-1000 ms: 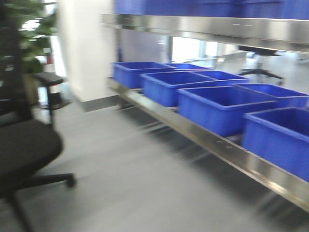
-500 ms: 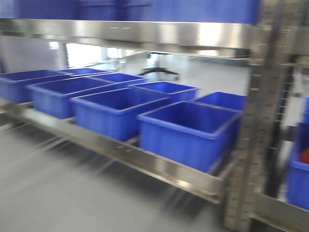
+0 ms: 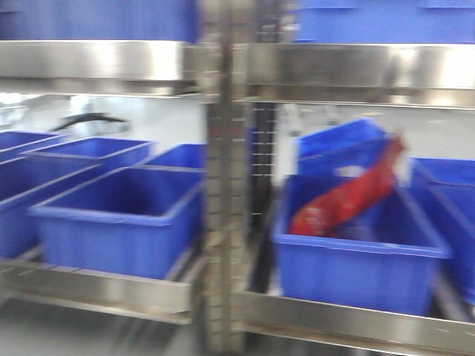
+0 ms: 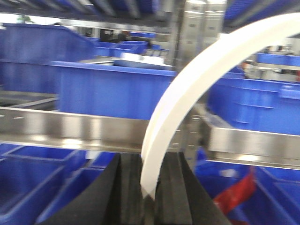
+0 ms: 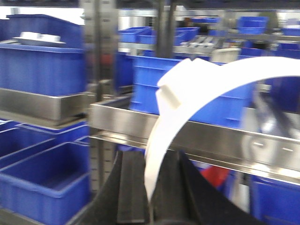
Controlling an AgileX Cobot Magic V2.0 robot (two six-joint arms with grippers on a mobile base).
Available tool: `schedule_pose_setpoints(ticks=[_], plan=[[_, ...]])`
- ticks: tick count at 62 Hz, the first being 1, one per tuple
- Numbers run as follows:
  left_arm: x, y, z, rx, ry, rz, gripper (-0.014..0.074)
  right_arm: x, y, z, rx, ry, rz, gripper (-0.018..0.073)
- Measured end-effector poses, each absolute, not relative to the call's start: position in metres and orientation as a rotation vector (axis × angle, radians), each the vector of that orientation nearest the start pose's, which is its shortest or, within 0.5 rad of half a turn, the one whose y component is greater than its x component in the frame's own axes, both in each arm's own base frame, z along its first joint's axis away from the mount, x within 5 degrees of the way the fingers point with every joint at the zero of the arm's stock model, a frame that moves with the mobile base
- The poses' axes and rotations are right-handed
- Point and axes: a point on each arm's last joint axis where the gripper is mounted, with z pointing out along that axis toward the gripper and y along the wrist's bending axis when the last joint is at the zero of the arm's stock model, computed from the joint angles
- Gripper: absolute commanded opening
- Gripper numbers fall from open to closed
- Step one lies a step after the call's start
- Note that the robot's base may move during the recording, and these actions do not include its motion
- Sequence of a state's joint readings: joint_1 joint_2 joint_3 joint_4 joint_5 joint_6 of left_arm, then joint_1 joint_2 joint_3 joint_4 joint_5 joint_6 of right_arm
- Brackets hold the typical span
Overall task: Grab PVC pipe and place in blue bin
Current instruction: 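Turn the base toward the shelf of blue bins, then drive up to the blue bin shelf holding both clamps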
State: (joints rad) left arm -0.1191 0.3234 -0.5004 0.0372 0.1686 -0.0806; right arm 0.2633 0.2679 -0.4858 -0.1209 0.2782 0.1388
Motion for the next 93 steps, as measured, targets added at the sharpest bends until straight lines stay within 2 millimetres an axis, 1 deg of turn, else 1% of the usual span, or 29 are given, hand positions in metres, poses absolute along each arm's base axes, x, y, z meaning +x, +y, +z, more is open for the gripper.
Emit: schedule_pose_setpoints(ticks=[93], plan=[[0.0710, -0.0079, 0.3447, 0.050, 1.476, -0.128, -0.0111, 0.0601, 0.0131, 0.3338, -0.159, 1.537, 0.201, -0.0162]])
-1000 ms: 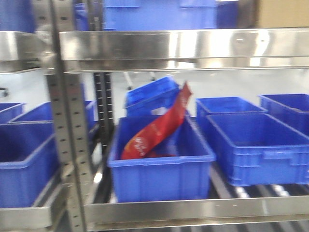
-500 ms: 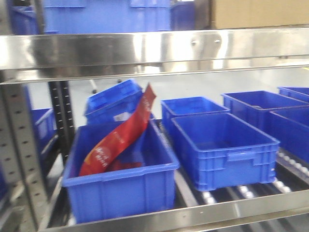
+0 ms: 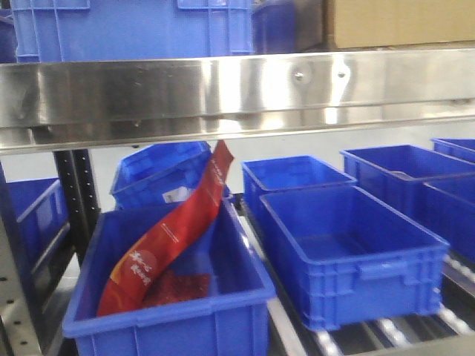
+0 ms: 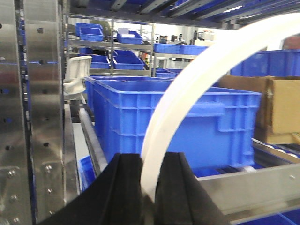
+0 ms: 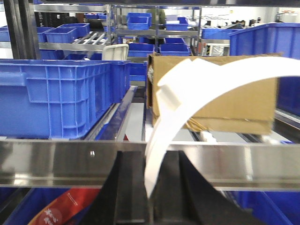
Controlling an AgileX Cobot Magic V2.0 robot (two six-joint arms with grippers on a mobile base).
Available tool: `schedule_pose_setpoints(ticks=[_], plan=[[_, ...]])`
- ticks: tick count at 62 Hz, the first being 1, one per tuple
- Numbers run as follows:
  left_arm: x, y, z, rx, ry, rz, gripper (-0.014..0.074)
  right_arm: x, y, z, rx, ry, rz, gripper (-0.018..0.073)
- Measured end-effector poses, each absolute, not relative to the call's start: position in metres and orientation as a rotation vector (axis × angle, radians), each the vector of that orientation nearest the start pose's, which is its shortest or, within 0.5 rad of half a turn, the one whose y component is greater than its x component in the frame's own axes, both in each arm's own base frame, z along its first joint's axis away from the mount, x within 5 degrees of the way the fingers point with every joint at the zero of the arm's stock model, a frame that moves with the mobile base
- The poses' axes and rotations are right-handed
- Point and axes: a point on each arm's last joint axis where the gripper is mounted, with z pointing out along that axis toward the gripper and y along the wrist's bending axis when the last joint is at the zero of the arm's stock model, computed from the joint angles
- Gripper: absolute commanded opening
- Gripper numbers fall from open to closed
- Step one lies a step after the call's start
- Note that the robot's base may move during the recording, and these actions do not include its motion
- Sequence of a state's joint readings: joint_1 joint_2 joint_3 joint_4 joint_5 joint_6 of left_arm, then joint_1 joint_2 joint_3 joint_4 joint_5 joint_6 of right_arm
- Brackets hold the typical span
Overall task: Grab PVC pipe and place in blue bin
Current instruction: 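Drive up to the blue bin shelf holding both clamps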
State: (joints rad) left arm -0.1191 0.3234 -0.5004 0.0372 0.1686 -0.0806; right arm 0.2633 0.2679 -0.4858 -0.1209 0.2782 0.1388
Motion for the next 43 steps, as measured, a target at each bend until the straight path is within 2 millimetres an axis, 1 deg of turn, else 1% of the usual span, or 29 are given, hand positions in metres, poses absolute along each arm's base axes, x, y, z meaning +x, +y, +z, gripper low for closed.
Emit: schedule_pose_setpoints(ticks=[43], plan=[[0.0710, -0.0079, 0.3447, 0.050, 1.476, -0.128, -0.0111, 0.0601, 0.0131, 0.3338, -0.159, 1.537, 0.201, -0.0162]])
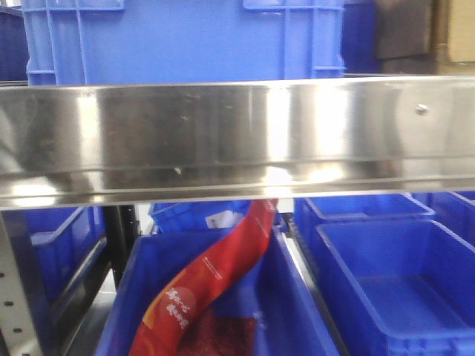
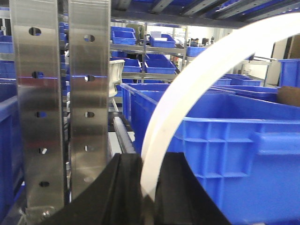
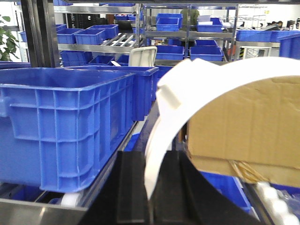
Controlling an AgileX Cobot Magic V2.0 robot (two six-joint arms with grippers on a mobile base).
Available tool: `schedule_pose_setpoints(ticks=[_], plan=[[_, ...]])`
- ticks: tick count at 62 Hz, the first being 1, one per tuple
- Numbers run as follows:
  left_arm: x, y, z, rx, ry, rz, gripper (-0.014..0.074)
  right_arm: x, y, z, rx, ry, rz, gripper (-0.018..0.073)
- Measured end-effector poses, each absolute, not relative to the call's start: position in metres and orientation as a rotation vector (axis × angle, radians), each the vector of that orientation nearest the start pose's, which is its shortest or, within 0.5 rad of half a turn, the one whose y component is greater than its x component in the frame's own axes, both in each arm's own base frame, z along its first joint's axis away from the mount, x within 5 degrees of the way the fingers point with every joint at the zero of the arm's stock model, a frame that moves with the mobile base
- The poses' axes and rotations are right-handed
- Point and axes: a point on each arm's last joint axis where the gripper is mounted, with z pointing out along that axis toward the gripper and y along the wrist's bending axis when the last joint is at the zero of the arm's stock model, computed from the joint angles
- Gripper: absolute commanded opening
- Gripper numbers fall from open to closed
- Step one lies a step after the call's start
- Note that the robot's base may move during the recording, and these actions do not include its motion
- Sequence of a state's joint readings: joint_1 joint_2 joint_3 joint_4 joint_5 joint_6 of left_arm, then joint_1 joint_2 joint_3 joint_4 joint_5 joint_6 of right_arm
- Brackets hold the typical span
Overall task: Grab PVC pipe and place in blue bin
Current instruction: 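Drive up to the blue bin shelf holding both clamps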
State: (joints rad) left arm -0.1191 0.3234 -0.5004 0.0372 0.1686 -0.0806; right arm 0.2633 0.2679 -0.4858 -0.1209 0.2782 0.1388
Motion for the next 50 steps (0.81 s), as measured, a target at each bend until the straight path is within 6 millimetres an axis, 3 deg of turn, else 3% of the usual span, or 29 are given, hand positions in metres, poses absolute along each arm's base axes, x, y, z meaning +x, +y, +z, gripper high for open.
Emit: schedule_pose_setpoints(ticks=[50], plan=[[0.0710, -0.0079, 0.3447, 0.050, 1.476, -0.128, -0.0111, 0.0601, 0.0131, 0.3338, -0.159, 1.537, 0.201, -0.0162]])
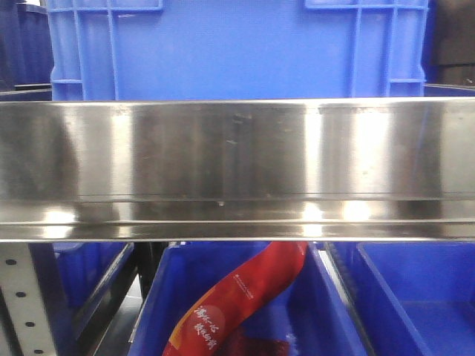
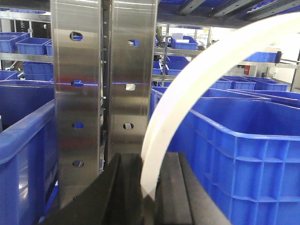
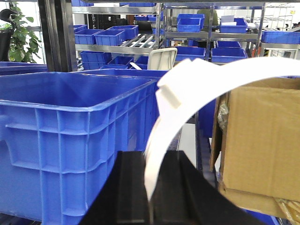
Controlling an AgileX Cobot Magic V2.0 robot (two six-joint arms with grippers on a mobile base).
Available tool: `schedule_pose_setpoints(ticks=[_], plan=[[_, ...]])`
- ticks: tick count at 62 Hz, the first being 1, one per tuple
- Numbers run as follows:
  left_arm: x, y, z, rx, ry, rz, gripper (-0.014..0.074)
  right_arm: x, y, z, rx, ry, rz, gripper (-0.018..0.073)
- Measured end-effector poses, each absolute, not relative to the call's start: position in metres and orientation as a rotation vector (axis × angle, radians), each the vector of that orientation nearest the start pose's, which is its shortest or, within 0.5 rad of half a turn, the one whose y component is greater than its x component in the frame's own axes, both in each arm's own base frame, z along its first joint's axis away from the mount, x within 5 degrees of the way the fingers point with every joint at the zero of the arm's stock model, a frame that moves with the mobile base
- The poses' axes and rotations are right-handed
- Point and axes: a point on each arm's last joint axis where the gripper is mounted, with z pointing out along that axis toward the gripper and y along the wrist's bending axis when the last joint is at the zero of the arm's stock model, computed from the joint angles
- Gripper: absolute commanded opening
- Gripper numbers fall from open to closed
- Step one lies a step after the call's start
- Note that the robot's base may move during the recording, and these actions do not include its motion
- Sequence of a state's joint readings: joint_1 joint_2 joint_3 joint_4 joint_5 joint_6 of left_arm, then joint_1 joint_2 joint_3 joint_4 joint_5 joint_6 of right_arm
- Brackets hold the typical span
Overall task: Grab PVC pipe and place in blue bin
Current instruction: 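Drive up to the blue bin shelf holding both clamps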
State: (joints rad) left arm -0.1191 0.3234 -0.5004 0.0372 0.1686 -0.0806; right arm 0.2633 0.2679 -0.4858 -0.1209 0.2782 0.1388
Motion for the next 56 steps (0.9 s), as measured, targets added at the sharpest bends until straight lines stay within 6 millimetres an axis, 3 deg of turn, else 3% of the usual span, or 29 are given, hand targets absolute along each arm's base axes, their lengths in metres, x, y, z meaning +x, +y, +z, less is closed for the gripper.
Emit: schedule_pose_setpoints(ticks=[56], plan=[[0.0710, -0.0079, 0.3447, 0.050, 1.476, -0.128, -0.0111, 0.0600, 0.0132, 0.3349, -0.159, 1.525, 0.203, -0.0162]])
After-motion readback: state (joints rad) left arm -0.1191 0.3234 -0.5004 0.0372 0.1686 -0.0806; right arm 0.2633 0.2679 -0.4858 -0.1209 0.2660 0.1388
